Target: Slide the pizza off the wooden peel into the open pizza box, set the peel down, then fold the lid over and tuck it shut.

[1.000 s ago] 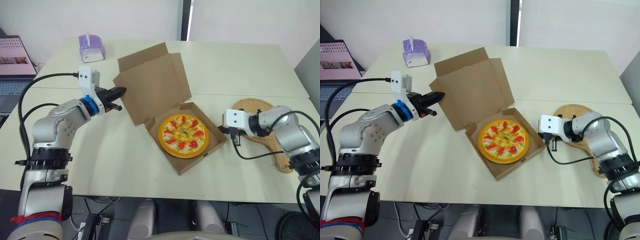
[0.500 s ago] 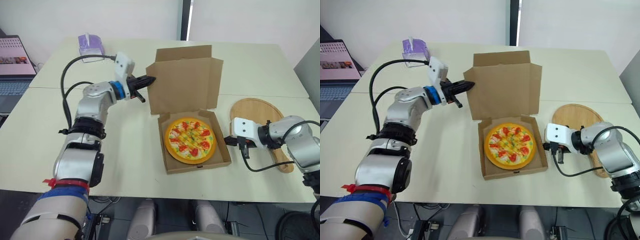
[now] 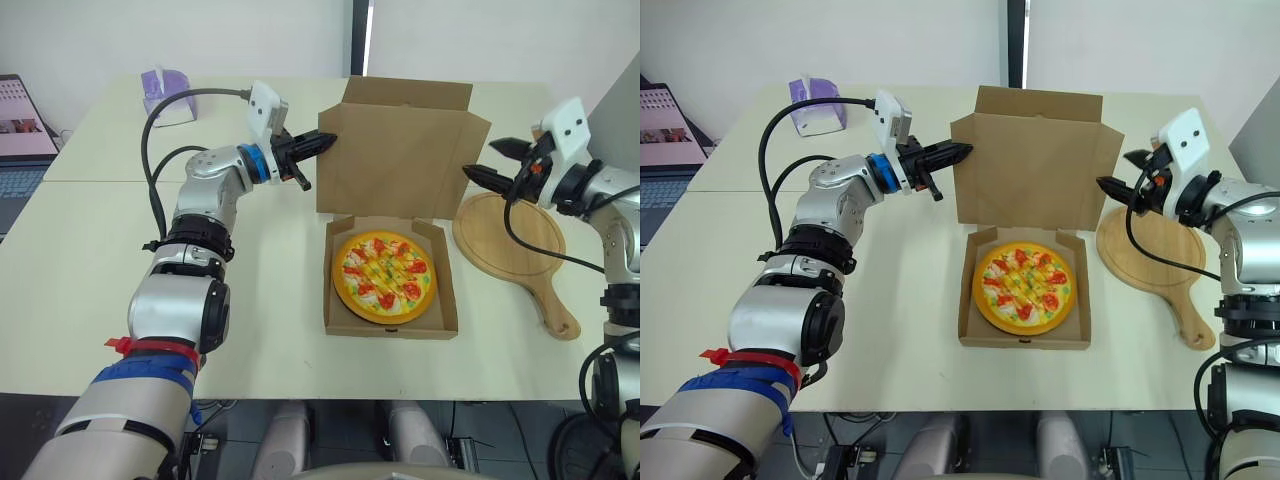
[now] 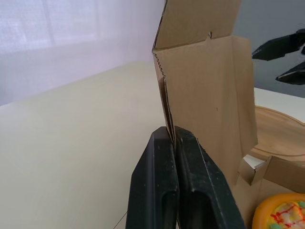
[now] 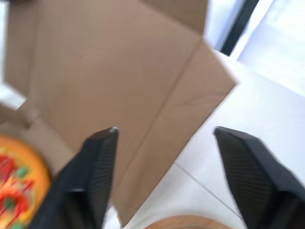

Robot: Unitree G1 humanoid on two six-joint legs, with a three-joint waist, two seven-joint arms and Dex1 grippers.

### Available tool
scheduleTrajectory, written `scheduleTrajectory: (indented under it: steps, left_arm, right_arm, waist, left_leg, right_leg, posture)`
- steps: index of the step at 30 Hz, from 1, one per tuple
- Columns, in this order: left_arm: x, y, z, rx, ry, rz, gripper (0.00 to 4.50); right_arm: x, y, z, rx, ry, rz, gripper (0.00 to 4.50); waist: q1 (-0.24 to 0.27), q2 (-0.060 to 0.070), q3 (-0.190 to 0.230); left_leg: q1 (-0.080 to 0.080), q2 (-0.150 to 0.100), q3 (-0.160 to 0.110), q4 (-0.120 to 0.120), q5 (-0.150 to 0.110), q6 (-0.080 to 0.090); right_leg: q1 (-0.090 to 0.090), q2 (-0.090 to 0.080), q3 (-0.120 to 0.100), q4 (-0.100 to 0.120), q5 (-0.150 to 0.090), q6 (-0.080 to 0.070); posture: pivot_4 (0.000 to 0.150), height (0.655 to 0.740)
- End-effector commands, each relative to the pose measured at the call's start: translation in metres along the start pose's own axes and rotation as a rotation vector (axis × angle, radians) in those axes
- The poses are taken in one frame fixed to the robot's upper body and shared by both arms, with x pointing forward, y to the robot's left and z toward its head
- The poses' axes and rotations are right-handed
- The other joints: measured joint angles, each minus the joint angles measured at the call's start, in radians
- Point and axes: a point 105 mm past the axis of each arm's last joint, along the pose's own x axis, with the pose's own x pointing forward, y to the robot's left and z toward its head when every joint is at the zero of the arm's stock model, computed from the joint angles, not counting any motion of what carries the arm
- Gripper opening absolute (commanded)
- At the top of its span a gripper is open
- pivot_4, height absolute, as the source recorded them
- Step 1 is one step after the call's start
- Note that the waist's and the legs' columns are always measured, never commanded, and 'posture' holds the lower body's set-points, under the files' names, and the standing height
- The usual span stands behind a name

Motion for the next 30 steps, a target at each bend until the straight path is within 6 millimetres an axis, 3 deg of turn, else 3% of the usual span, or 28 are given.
scheduleTrajectory:
  steps: [1,6,8,10,16,19,24,30]
  left_arm:
    - [-0.001,-0.004,0.017,0.039,-0.055,-0.019,0.00]
    - [-0.004,-0.004,0.013,0.042,-0.040,-0.009,0.00]
    - [-0.004,-0.004,0.013,0.042,-0.041,-0.005,0.00]
    - [-0.004,-0.004,0.013,0.038,-0.044,-0.003,0.00]
    - [-0.005,-0.005,0.013,0.037,-0.044,0.000,0.00]
    - [-0.007,-0.003,0.012,0.036,-0.041,0.021,0.00]
    - [-0.009,0.004,0.010,0.024,-0.037,0.082,0.00]
    - [-0.004,0.015,0.011,0.032,-0.027,0.177,0.00]
  right_arm:
    - [0.002,-0.006,0.017,0.002,-0.060,-0.037,4.14]
    - [0.010,-0.007,0.023,0.067,-0.092,-0.027,4.14]
    - [0.012,-0.006,0.023,0.070,-0.087,-0.015,3.76]
    - [0.013,-0.002,0.023,0.073,-0.085,0.013,3.19]
    - [0.013,0.000,0.023,0.067,-0.076,0.022,0.91]
    - [0.011,-0.002,0.024,0.068,-0.068,0.014,0.08]
    - [0.011,-0.005,0.022,0.080,-0.057,-0.006,0.08]
    - [0.028,-0.003,0.023,0.084,-0.067,-0.037,0.08]
  waist:
    - [-0.002,0.000,0.000]
    - [-0.003,0.000,0.000]
    - [-0.003,0.000,0.000]
    - [-0.003,0.000,0.000]
    - [-0.007,0.000,0.000]
    - [-0.007,0.000,0.000]
    - [-0.007,0.000,0.000]
    - [-0.007,0.000,0.000]
  left_leg:
    - [0.000,0.000,0.000,0.000,0.000,0.000]
    - [-0.001,0.000,0.001,0.000,0.000,0.000]
    - [-0.001,0.000,0.002,0.001,0.000,0.000]
    - [-0.001,-0.001,0.002,0.001,0.000,0.000]
    - [-0.001,0.000,0.003,0.001,0.000,0.000]
    - [-0.001,0.000,0.003,0.002,0.000,0.000]
    - [-0.001,0.000,0.004,0.002,0.000,0.000]
    - [0.000,0.000,0.004,0.002,0.000,0.000]
  right_leg:
    - [0.000,0.000,0.000,0.000,0.000,0.000]
    - [-0.003,0.000,0.001,0.003,0.000,0.000]
    - [-0.004,0.000,0.001,0.007,0.000,0.000]
    - [-0.006,-0.001,0.001,0.010,0.000,0.000]
    - [-0.007,-0.001,0.002,0.012,0.000,0.000]
    - [-0.007,-0.001,0.002,0.013,0.000,0.000]
    - [-0.007,-0.001,0.002,0.013,0.000,0.000]
    - [-0.008,-0.001,0.002,0.013,0.000,0.000]
  posture:
    - [0.150,0.7400]
    - [0.150,0.7400]
    - [0.150,0.7400]
    - [0.150,0.7400]
    - [0.150,0.7400]
    - [0.150,0.7400]
    - [0.150,0.7400]
    - [0.150,0.7400]
